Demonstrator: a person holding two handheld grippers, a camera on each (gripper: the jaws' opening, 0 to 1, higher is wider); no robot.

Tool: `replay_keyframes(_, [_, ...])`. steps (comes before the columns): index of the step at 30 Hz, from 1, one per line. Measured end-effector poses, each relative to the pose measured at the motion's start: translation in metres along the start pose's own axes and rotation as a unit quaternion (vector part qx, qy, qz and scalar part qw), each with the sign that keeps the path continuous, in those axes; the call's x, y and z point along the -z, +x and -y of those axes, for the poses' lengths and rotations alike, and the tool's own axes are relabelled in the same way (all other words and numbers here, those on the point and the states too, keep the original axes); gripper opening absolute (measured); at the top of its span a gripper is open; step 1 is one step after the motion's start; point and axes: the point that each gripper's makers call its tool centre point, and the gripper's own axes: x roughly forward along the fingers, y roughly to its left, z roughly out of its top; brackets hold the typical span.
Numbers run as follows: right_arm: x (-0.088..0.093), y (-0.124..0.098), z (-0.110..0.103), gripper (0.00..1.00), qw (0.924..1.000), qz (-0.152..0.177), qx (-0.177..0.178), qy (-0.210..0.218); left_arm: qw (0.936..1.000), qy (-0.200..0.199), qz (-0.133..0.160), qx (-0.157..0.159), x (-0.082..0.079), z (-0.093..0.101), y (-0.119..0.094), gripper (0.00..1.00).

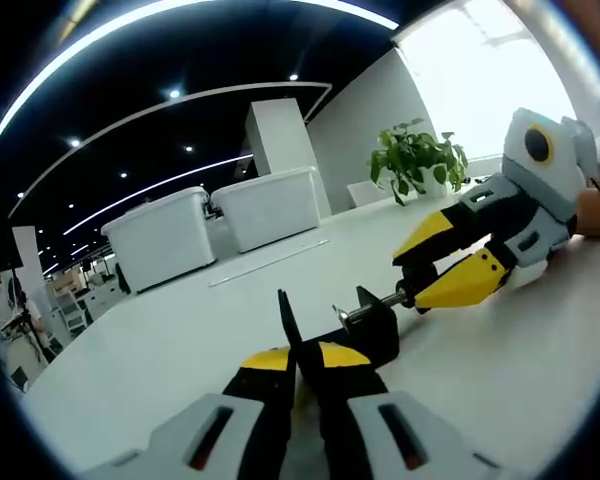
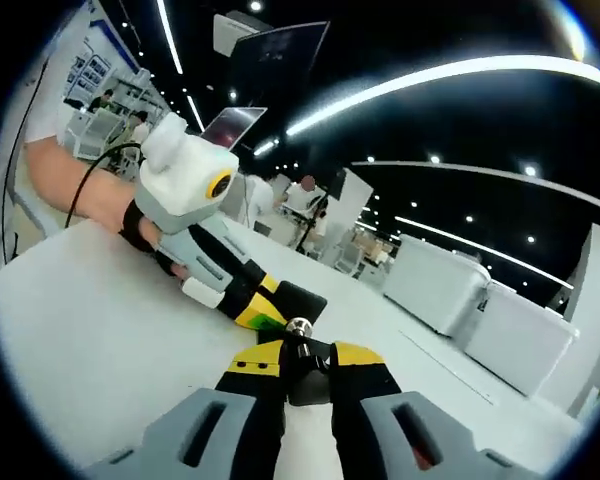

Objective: Clamp the fixed fixture on the desktop, loosen the retaining clip, secure it to the edge of the desk, and tighten the retaining clip.

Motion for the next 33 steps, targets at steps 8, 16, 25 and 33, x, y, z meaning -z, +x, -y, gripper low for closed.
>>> replay_keyframes(8, [0.005, -0.006, 0.015, 0.27, 0.9824, -0.004, -0.002, 0.187, 1.0, 0.001, -0.002, 0.001, 0.001, 0.0, 0.0, 0.08])
replay_keyframes(16, [0.014, -0.008, 0.026, 0.27, 0.9463, -0.006, -0.024, 0.322, 1.0, 0.001, -0.002, 0.001, 0.001, 0.0, 0.0, 0.08])
replay_keyframes(25, [0.02, 0.0, 0.009, 0.23, 0.9477, -0.036, -0.049, 0.313, 1.0, 0.002, -0.001, 0.0, 0.001, -0.001, 0.0, 0.08])
replay_keyframes(33, [0.018, -0.002, 0.007, 0.22, 0.9651, -0.029, -0.037, 0.258, 1.0, 0.004, -0.001, 0.0, 0.001, -0.001, 0.0, 0.08])
